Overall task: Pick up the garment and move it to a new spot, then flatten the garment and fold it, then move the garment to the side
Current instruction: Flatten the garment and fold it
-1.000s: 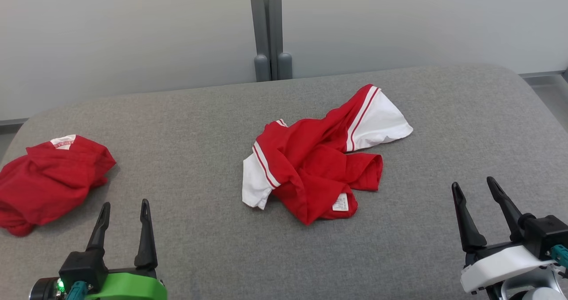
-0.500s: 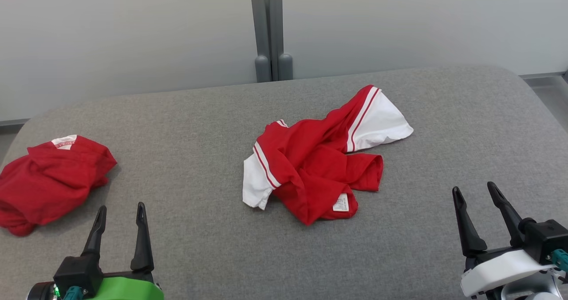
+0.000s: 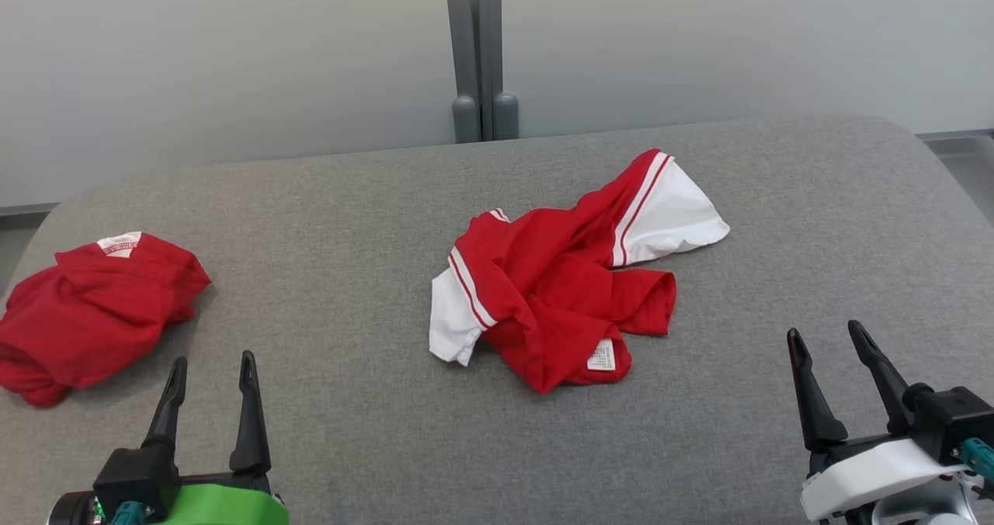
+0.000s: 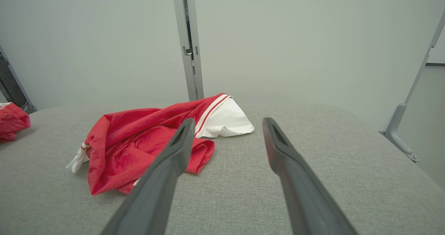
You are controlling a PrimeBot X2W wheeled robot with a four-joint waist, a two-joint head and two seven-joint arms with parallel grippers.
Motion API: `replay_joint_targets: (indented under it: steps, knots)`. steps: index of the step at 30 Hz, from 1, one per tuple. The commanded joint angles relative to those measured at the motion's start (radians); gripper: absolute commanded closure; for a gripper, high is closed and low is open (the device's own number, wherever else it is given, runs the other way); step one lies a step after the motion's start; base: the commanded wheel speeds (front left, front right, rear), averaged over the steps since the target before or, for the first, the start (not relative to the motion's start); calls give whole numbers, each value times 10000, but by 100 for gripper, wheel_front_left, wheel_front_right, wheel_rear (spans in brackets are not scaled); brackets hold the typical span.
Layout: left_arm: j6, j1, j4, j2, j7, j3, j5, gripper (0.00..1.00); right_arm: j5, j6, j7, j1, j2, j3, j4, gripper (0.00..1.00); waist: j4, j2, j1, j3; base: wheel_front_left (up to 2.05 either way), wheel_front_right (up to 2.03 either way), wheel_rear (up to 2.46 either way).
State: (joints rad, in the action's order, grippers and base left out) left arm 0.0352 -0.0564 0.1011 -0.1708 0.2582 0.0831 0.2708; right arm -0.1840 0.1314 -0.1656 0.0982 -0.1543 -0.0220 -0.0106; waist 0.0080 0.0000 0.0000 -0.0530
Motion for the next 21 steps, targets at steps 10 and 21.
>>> replay_joint_targets:
  steps: [10, 21]
  knots:
    - [-38, -189, 49, 5, 70, -37, -79, 0, -25, -14, -43, 91, -18, 57, -62, 0, 38, 0, 0, -15, 0, 0, 0]
    - [-30, -216, -41, 15, 74, -77, -77, 0, 19, -14, 12, 119, -14, 94, -1, 0, 34, 0, 0, -12, 0, 0, 0]
